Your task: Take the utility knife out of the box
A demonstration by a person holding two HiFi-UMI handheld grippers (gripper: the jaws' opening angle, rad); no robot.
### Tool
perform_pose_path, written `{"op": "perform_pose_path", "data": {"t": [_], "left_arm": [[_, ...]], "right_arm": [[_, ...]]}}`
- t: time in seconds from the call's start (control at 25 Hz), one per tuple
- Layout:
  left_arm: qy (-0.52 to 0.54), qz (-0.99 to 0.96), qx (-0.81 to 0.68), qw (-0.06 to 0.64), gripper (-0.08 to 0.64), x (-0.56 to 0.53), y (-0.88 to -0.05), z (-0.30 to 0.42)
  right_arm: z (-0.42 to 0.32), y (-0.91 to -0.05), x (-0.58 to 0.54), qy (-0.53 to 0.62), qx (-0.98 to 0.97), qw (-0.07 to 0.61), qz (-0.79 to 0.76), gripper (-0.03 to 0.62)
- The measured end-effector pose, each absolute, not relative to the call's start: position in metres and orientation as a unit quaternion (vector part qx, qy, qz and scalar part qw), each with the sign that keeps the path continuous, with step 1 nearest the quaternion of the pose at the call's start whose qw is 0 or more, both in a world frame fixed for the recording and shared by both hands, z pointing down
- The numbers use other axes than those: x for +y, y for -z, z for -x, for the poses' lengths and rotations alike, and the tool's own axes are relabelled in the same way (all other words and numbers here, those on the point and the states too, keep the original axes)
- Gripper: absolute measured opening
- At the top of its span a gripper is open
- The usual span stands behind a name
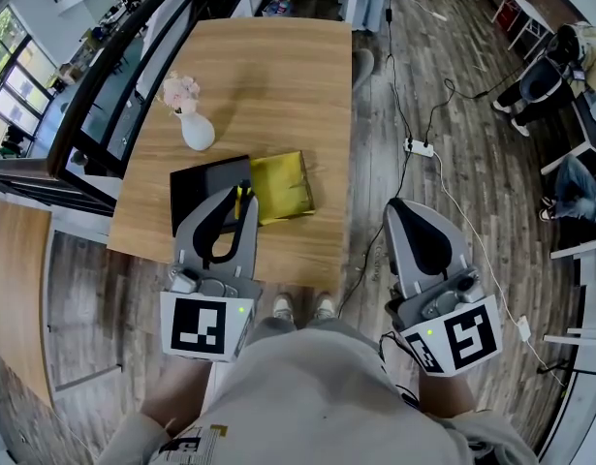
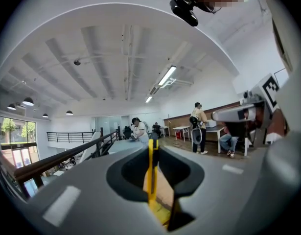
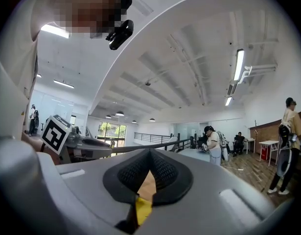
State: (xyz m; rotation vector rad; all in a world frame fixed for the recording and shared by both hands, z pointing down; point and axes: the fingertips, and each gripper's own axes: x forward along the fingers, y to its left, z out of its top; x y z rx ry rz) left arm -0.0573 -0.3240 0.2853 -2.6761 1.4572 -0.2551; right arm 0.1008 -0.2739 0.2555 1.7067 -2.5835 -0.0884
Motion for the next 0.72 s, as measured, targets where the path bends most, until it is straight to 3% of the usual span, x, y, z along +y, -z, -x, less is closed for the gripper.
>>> {"op": "perform_pose_path", "data": {"t": [0.72], "left_arm": [[0.079, 0.873, 0.479, 0.045, 0.057, -0.32, -0.275, 0.069]], "right_arm": [[-0.087, -0.256, -0.277, 0.035, -0.832, 0.046, -0.552, 0.002]]}}
